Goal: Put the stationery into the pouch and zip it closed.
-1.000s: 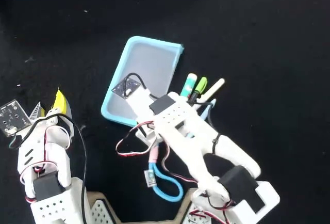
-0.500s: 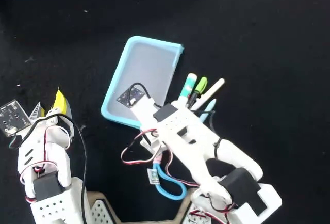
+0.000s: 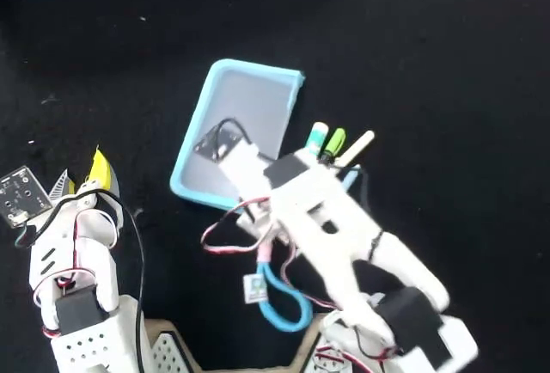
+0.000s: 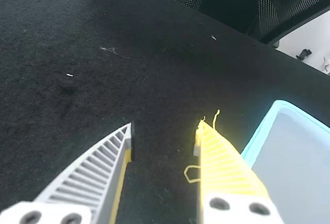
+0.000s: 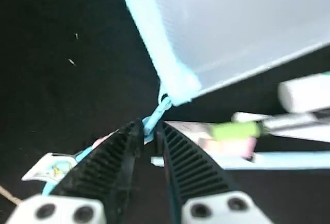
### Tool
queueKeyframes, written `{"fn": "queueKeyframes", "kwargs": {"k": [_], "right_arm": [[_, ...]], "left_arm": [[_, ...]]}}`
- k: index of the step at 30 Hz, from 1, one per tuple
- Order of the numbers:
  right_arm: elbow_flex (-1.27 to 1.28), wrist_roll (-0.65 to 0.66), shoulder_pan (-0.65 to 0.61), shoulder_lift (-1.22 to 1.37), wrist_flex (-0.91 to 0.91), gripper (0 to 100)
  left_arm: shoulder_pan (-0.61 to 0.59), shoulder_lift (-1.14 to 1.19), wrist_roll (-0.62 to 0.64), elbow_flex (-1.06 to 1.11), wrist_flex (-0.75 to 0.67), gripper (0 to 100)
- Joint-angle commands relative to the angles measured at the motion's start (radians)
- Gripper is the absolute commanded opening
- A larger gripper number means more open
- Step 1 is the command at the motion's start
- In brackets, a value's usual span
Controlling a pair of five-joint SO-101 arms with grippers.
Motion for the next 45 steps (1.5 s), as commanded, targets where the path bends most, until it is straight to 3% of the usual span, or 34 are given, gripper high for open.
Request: {"fn": "queueKeyframes", "kwargs": {"k": [1, 5, 9, 14, 19, 25, 30, 40, 45], "right_arm": [[-0.082, 0.094, 0.107, -0.127, 0.025, 1.0], [0.022, 0.103, 0.129, -0.180, -0.101, 1.0], [0.065, 0.221, 0.218, -0.186, -0.180, 1.1], [0.053, 0.327, 0.402, -0.120, -0.196, 1.1], [0.048, 0.328, 0.437, -0.013, -0.193, 2.5], [0.053, 0.249, 0.450, 0.022, -0.189, 15.1], [0.053, 0.242, 0.434, 0.022, -0.198, 15.2], [0.005, 0.052, 0.393, 0.021, -0.137, 15.2], [-0.030, 0.051, 0.393, 0.021, -0.078, 15.1]], "left_arm": [[0.001, -0.008, 0.011, -0.024, -0.017, 20], [0.001, -0.008, 0.011, -0.024, -0.017, 20], [0.001, -0.008, 0.011, -0.024, -0.017, 20], [0.001, -0.008, 0.011, -0.024, -0.017, 20], [0.001, -0.008, 0.011, -0.024, -0.017, 20], [0.001, -0.008, 0.011, -0.005, -0.026, 20], [0.001, -0.008, 0.011, -0.007, -0.026, 20], [0.001, -0.008, 0.011, -0.007, -0.026, 20], [0.001, -0.008, 0.011, -0.008, -0.026, 20]]}}
